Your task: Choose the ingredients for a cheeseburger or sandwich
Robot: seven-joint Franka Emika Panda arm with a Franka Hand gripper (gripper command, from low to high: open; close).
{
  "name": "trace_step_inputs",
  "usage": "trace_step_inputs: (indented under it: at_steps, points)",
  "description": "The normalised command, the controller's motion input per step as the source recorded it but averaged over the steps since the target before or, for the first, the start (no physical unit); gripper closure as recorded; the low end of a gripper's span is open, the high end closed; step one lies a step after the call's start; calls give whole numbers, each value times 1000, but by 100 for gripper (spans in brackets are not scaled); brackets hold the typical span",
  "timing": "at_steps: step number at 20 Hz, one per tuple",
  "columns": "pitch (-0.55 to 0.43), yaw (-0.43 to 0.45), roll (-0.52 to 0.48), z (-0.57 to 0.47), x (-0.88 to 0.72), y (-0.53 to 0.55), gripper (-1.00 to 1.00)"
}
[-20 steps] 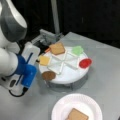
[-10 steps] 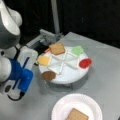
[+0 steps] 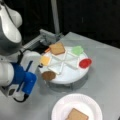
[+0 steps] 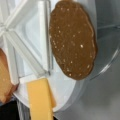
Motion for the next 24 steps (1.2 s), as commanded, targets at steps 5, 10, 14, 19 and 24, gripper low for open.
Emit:
trace_step_inputs:
  at_steps: [5, 10, 14, 19, 24]
  points:
    - [-8, 101, 230, -117, 303, -33, -100]
    - [-27, 106, 239, -135, 282, -19, -100]
    - [-46, 95, 226, -123, 245, -110, -100]
    - [-39, 72, 216, -117, 210, -138, -100]
    - [-39, 59, 229, -122, 163, -123, -100]
